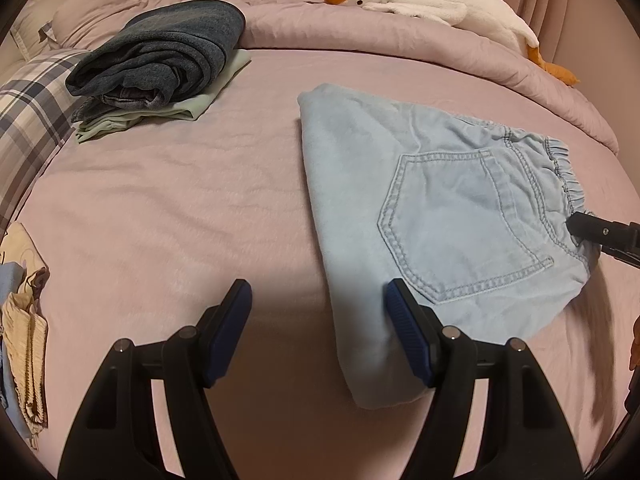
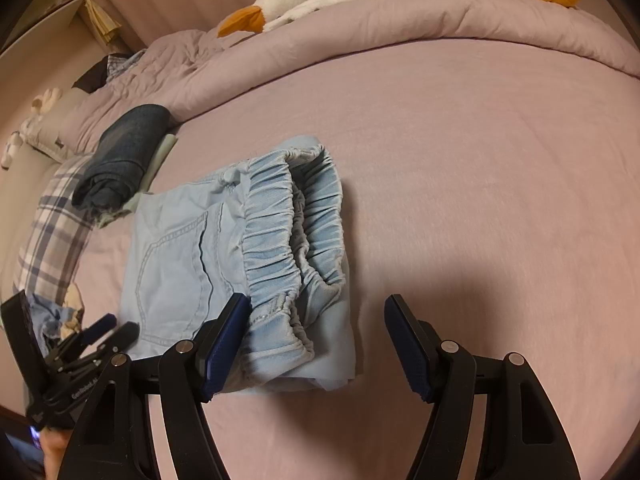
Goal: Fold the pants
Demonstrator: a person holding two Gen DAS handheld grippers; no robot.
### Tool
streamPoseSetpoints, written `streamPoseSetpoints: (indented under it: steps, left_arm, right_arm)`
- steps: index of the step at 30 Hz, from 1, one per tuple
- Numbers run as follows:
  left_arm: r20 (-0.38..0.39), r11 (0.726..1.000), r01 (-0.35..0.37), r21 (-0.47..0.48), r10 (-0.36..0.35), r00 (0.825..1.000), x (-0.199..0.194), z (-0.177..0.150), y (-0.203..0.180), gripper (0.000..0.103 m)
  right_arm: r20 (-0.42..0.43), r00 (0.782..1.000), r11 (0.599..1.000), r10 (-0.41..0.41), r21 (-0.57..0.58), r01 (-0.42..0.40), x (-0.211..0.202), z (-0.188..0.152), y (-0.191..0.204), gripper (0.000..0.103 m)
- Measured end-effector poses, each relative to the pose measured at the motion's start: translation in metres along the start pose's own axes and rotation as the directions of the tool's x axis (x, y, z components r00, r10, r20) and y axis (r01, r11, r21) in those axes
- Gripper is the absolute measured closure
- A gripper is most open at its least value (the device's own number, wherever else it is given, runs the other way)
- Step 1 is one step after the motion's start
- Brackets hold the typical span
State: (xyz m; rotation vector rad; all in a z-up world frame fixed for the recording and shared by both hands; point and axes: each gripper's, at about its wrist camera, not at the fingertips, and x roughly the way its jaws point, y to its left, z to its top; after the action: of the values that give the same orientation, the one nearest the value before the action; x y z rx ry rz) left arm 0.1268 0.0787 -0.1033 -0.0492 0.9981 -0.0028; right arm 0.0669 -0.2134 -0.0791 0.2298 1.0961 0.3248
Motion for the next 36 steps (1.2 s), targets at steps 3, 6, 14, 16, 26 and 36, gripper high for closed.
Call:
streamPoseSetpoints:
  steps: [3, 6, 14, 16, 26, 36]
  left_arm:
    - [0.000, 1.000, -0.001, 0.000, 0.001, 1.000, 0.000, -0.001, 0.001, 0.033]
    - [-0.001, 1.000, -0.001, 0.001, 0.001, 1.000, -0.001, -0.002, 0.005, 0.033]
    - [-0.007, 1.000, -0.004, 0.004, 0.004, 1.000, -0.002, -0.003, 0.007, 0.033]
    - [-0.008, 1.000, -0.005, 0.006, 0.005, 1.000, -0.002, -0.002, 0.006, 0.033]
    - [-0.013, 1.000, -0.012, 0.012, 0.012, 1.000, -0.003, -0.002, 0.006, 0.033]
    - [-0.018, 1.000, -0.021, 0.008, 0.021, 1.000, -0.005, -0.002, 0.006, 0.033]
  right_arm:
    - [0.001, 1.000, 1.000, 0.001, 0.003, -0.001, 0.000, -0.001, 0.000, 0.033]
    - [0.003, 1.000, 1.000, 0.001, 0.005, -0.001, -0.001, -0.002, 0.000, 0.033]
    - [0.004, 1.000, 1.000, 0.000, 0.007, 0.000, -0.002, -0.003, 0.001, 0.033]
    - [0.004, 1.000, 1.000, -0.001, 0.006, 0.001, -0.002, -0.002, 0.000, 0.033]
    - [0.006, 1.000, 1.000, -0.006, 0.002, 0.006, -0.005, -0.004, 0.001, 0.033]
    - [0.000, 1.000, 1.000, -0.016, -0.001, 0.016, -0.009, -0.010, 0.004, 0.033]
